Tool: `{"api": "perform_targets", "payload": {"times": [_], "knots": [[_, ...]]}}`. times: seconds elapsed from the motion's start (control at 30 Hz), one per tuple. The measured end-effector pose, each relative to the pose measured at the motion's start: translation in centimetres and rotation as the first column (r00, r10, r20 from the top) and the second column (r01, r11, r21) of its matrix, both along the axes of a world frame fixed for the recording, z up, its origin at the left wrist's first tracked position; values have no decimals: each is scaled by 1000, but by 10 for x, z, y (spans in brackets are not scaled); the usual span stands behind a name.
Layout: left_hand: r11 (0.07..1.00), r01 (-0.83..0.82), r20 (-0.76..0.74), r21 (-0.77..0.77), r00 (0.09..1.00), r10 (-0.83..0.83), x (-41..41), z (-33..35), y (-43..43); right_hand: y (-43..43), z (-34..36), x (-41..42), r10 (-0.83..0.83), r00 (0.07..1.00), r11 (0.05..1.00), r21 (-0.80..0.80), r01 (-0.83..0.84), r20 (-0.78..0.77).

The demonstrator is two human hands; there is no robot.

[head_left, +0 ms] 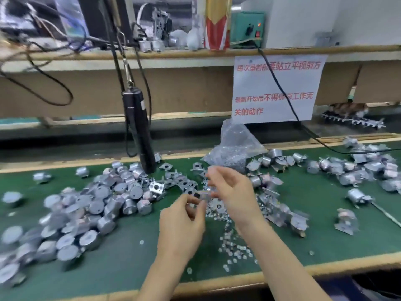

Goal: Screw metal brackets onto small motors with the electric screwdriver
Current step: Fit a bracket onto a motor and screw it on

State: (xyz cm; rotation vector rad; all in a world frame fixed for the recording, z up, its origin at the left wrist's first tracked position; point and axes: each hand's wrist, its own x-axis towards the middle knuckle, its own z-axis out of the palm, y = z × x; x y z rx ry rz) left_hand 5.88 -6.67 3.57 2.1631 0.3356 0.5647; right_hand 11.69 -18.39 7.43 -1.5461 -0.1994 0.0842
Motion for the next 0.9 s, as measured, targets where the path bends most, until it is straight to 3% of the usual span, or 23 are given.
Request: {"api": "perform_targets", "payload": {"times": [0.1,0.2,0.33,0.5,0.67,0.77,0.9], "knots": [[968,-216,-10,130,976,220,-10,-9,43,37,8,2,115,990,977,-192,-98,80],[925,-306,-4,223,949,315,-14,-16,74,69,18,8,239,962,953,-220,-207,133],[900,-262,-110,348,942,317,-19,-22,95,99,41,24,376,892,922,-197,-333,250],[853,-159,-176,498,944,279,-19,-28,98,113,52,36,398,848,913,-60,-404,349],[856,-220,-88,468,952,293,-9,-31,99,98,45,34,348,870,907,112,-407,348],[898,-222,-21,381,969,248,-4,-35,95,83,37,33,357,887,894,167,-416,294],[948,-231,-64,220,966,250,-5,-42,77,70,23,30,349,894,899,170,-404,279]]}}
